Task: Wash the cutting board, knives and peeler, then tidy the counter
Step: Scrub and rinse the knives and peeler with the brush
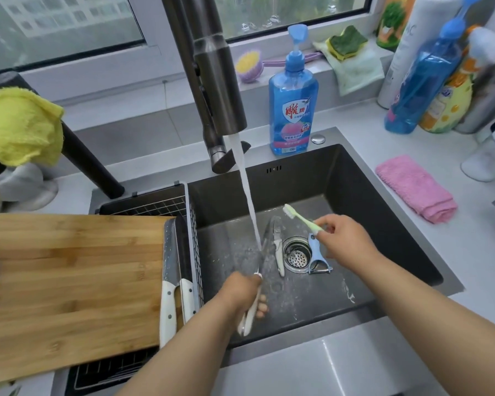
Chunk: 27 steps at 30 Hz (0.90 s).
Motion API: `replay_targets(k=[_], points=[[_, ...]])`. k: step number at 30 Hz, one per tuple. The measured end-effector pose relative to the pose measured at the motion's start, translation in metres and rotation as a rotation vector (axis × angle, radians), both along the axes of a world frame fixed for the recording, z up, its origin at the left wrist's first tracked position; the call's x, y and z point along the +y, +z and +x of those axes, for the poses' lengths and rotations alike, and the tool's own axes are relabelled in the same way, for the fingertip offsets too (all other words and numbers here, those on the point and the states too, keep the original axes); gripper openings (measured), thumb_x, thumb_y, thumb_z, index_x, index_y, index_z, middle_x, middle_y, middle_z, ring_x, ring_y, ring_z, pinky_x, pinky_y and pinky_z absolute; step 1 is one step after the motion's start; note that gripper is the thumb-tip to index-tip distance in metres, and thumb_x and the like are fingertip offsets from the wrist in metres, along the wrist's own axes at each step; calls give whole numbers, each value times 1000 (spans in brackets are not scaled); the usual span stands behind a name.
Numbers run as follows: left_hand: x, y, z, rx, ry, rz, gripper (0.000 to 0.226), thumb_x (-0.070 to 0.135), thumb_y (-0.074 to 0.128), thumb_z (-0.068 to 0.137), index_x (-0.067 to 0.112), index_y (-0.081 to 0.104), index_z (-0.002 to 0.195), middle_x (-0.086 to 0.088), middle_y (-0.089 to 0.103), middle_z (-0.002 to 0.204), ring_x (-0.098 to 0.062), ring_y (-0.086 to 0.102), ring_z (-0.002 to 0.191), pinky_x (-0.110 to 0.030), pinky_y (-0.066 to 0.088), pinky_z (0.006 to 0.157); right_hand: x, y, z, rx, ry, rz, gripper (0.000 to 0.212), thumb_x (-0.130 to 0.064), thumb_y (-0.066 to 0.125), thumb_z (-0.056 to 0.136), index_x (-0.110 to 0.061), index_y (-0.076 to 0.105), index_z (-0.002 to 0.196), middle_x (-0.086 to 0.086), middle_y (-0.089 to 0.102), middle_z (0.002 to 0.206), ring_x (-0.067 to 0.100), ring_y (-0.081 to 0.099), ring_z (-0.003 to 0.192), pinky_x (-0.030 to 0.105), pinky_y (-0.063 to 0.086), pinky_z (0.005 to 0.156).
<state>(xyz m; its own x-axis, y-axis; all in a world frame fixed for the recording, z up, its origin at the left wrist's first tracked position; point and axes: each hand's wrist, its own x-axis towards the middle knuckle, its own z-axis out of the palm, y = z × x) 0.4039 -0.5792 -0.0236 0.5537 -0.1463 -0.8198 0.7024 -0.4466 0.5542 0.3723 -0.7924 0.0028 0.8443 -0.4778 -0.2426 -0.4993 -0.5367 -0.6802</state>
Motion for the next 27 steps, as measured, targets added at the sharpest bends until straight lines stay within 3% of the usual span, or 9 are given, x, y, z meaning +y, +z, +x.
replay_targets(k=[2,6,8,11,15,20,24,27], points=[[0,5,2,89,20,-79,27,23,44,101,-2,53,95,-12,54,66,-18,47,44,-21,40,39,0,1,-9,33,3,16,14,-22,61,86,-26,70,96,-6,54,69,18,60,65,37,55,66],[1,7,7,77,-44,-140,16,10,65,88,-5,62,91,-14,63,72,-17,53,50,-24,45,45,18,-2,-26,137,94,124,11,-18,62,86,-28,66,85,-4,54,65,17,57,54,34,51,58],[-3,11,6,100,-63,-184,5,-1,59,88,-5,61,90,-17,66,80,-16,56,52,-24,47,45,28,-7,-32,161,151,163,9,-15,62,86,-24,64,87,-1,55,69,17,55,52,31,50,53],[-9,19,7,153,-42,-313,9,-4,49,93,2,56,95,-19,69,90,-14,61,56,-21,48,44,36,-11,-34,141,184,228,7,-15,62,87,-20,63,91,1,52,75,13,51,52,20,40,40],[-7,20,6,161,-48,-361,22,-3,48,93,4,55,113,-15,70,92,-14,64,59,-21,48,44,35,-14,-25,86,189,185,5,-19,67,83,-24,66,84,-7,52,65,13,51,58,36,53,63],[-6,22,4,170,-37,-415,28,-3,49,93,8,51,119,-14,70,92,-16,59,56,-20,44,42,18,-5,-16,163,139,29,5,-19,63,86,-21,67,89,-7,50,60,7,47,51,24,38,54],[-4,22,3,165,-92,-439,27,-4,45,92,4,57,116,-11,66,87,-16,52,54,-19,40,41,29,7,-19,214,194,205,6,-15,63,84,-17,68,86,-7,51,58,9,50,43,16,38,41],[-4,24,3,158,-86,-466,30,-5,45,91,4,57,117,-11,66,85,-16,50,54,-20,39,40,32,5,-11,162,197,128,8,-16,62,83,-18,69,86,-9,51,59,12,56,55,26,49,55]])
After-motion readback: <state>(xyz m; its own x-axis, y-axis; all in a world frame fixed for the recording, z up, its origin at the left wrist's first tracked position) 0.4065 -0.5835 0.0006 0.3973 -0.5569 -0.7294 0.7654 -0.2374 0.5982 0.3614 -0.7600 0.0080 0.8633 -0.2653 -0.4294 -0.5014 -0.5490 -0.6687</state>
